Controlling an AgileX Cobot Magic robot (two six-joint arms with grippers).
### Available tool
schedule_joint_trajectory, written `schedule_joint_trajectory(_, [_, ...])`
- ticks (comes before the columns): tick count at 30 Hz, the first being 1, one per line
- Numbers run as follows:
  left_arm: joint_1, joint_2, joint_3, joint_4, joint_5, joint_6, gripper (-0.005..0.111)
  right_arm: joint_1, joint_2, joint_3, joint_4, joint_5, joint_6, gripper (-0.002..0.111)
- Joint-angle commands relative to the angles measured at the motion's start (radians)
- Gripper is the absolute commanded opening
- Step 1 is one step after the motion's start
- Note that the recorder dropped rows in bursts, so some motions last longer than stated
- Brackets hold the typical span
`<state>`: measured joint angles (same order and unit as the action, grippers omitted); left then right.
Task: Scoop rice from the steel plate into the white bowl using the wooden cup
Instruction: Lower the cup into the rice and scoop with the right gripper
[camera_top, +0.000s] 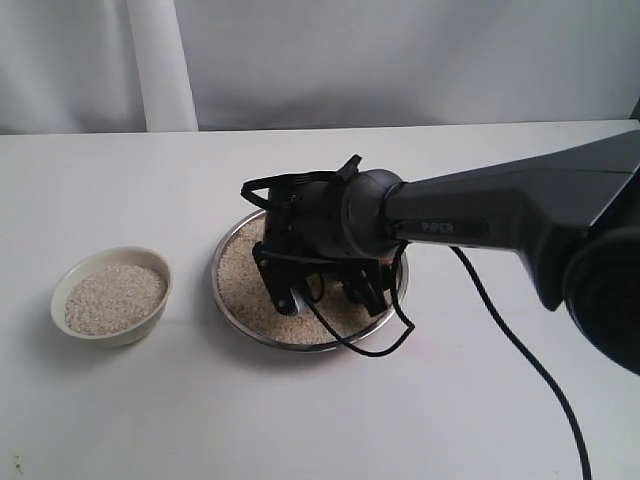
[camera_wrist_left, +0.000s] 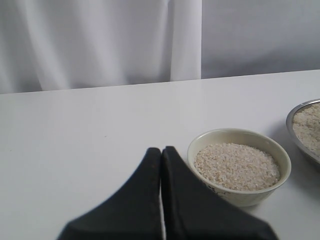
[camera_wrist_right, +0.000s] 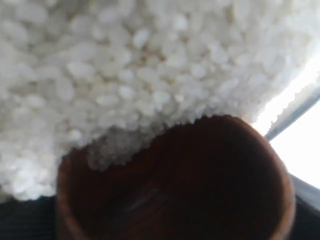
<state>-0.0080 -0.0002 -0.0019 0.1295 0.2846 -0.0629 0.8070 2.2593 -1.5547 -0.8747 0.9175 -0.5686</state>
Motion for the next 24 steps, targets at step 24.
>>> schedule_joint_trajectory(24, [-0.003, 0.000, 0.002, -0.008, -0.011, -0.005, 0.000, -0.001, 0.081, 0.005, 0.342, -0.332, -0.024, 0.000])
